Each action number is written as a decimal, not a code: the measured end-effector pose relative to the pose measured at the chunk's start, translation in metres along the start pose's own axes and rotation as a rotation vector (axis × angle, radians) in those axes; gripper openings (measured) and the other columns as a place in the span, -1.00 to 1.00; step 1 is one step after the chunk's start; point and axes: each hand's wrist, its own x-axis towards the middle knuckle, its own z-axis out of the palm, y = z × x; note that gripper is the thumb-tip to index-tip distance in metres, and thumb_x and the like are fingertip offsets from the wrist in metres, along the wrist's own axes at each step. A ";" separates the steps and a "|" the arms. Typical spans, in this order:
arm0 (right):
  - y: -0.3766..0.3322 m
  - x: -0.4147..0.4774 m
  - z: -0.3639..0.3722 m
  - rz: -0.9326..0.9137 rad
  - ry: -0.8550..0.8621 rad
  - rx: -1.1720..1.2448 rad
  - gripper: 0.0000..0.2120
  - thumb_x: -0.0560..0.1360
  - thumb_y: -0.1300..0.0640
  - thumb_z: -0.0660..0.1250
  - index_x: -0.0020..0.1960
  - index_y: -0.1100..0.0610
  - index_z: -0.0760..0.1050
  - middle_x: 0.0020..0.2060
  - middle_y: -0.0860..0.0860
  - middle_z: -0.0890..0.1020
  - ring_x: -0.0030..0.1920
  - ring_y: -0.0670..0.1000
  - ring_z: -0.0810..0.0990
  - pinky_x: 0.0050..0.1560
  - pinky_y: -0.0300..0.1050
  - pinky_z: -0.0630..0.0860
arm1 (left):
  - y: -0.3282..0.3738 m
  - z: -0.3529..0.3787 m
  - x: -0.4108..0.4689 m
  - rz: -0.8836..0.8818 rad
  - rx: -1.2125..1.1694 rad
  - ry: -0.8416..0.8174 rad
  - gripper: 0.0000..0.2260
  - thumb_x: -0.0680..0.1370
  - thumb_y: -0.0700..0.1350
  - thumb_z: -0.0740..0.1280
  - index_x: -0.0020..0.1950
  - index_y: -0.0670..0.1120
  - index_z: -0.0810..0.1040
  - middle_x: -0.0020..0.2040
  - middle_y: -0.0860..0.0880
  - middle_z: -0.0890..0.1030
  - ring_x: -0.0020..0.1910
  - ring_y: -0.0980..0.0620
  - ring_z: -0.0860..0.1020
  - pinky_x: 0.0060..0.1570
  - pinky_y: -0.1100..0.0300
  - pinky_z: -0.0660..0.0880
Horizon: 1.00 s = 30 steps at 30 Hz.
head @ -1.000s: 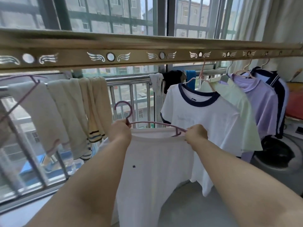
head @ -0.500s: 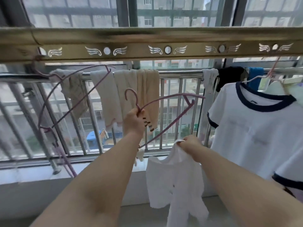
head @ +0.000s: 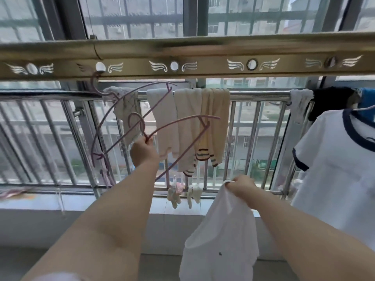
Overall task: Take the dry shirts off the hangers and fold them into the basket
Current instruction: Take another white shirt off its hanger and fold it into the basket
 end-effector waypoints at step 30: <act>0.032 -0.024 -0.049 -0.107 0.392 0.158 -0.86 0.48 0.06 0.23 -0.11 0.00 0.57 -0.21 -0.04 0.60 -0.12 0.06 0.54 -0.17 -0.15 0.38 | -0.068 0.058 -0.143 -0.915 -0.164 -0.158 -0.43 0.55 -0.11 0.21 0.51 -0.26 0.15 0.50 -0.25 0.22 0.46 -0.22 0.24 0.41 -0.03 0.20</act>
